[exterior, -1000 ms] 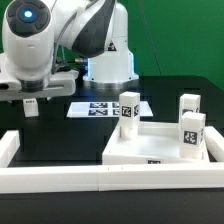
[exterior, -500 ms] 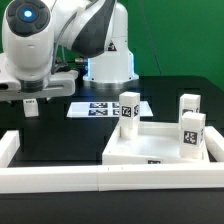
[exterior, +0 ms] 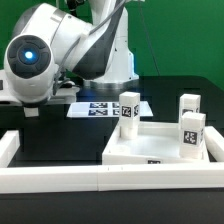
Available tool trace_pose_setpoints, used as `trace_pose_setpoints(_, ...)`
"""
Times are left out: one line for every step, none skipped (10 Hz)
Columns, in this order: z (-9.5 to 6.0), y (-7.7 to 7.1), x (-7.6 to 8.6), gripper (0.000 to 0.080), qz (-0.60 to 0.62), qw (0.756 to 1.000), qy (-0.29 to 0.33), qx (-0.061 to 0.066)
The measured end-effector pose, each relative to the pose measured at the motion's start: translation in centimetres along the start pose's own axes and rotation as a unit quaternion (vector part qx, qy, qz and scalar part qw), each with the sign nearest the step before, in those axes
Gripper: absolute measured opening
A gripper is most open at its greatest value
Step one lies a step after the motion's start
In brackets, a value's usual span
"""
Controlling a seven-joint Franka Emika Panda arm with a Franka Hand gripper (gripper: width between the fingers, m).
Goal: Assemble square table
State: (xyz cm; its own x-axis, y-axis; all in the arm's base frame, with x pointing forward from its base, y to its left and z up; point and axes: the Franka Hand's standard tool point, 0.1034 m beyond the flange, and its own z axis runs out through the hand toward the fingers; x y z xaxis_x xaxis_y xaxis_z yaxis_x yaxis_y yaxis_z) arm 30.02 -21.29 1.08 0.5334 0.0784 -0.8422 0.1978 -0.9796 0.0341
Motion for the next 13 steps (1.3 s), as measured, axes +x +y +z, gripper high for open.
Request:
trace_pose_setpoints(0.0, 0.0, 0.0, 0.0649, 0.000, 1.000, 0.000, 0.000)
trace_pose_setpoints(0.0, 0.0, 0.0, 0.0527, 0.000, 1.000, -0.001, 0.000)
trace_pose_setpoints(0.1, 0.0, 0.0, 0.0391, 0.000, 1.000, -0.001, 0.000)
trace_pose_setpoints(0.1, 0.0, 0.0, 0.0391, 0.000, 1.000, -0.001, 0.000)
trace_pose_setpoints(0.1, 0.0, 0.0, 0.0285, 0.000, 1.000, -0.001, 0.000)
trace_pose_setpoints(0.1, 0.0, 0.0, 0.0285, 0.000, 1.000, -0.001, 0.000)
trace_pose_setpoints(0.1, 0.0, 0.0, 0.0285, 0.000, 1.000, -0.001, 0.000)
trace_pose_setpoints(0.1, 0.0, 0.0, 0.0285, 0.000, 1.000, -0.001, 0.000)
trace_pose_setpoints(0.1, 0.0, 0.0, 0.0285, 0.000, 1.000, -0.001, 0.000)
trace_pose_setpoints(0.1, 0.0, 0.0, 0.0285, 0.000, 1.000, -0.001, 0.000)
trace_pose_setpoints(-0.3, 0.0, -0.1, 0.0285, -0.002, 1.000, 0.000, -0.001)
trace_pose_setpoints(-2.3, -0.3, -0.4, 0.0287, -0.010, 1.000, 0.012, -0.004)
trace_pose_setpoints(-4.5, -0.6, -0.7, 0.0287, -0.014, 0.999, 0.037, -0.004)
